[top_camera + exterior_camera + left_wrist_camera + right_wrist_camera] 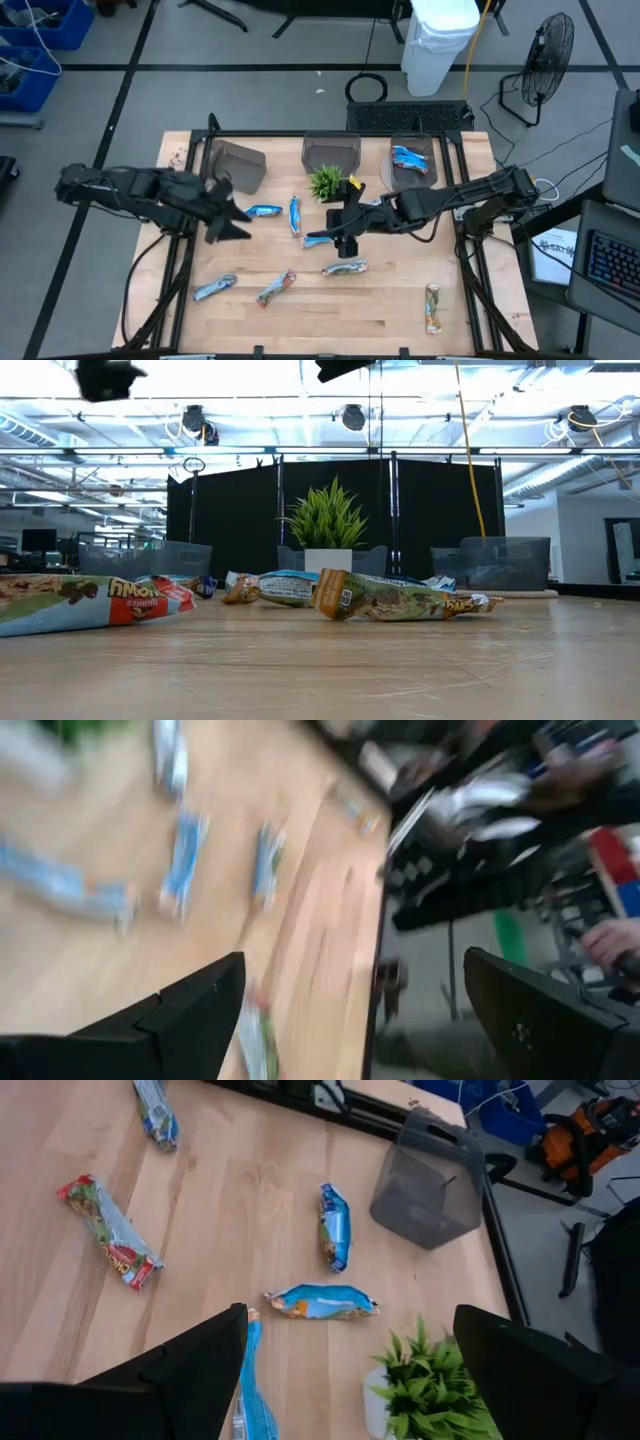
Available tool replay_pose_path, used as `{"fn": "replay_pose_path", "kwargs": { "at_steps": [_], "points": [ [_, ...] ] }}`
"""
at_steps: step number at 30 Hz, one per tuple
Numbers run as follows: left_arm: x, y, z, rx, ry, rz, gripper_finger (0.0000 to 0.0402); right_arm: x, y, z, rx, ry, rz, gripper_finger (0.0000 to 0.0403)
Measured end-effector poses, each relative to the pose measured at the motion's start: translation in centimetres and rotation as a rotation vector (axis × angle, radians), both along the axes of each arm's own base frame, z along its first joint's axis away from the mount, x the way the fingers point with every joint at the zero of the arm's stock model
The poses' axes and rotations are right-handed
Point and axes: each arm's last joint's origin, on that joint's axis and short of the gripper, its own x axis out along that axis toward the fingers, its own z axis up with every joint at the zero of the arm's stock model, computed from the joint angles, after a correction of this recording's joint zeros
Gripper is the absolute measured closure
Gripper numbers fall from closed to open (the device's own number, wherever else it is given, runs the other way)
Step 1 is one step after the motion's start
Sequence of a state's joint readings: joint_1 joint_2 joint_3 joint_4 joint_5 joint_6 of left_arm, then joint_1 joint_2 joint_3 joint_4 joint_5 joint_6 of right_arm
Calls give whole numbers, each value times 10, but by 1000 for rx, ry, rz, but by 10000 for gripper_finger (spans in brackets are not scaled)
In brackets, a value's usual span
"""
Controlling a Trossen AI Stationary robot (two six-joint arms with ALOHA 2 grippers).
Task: Pick and place Granola Bars by type
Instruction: Put the red granola bar into the right black bin
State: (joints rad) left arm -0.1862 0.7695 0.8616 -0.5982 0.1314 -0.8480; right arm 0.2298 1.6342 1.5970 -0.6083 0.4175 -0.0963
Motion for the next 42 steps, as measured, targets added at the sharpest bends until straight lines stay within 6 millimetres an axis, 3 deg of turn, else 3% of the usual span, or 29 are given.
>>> {"fn": "replay_pose_path", "kwargs": {
  "at_steps": [13,24,34,42],
  "points": [
    [40,-50,-58,-27,460,54,28,-13,-23,20,48,-61,-86,57],
    [71,-79,-116,-25,739,173,28,-13,-24,20,-16,-43,-36,57],
    [100,-113,-146,-127,655,131,28,-12,-22,20,53,-47,-23,57],
    [107,-126,-166,-101,644,99,28,-12,-22,20,49,-47,-20,57]
  ]
}}
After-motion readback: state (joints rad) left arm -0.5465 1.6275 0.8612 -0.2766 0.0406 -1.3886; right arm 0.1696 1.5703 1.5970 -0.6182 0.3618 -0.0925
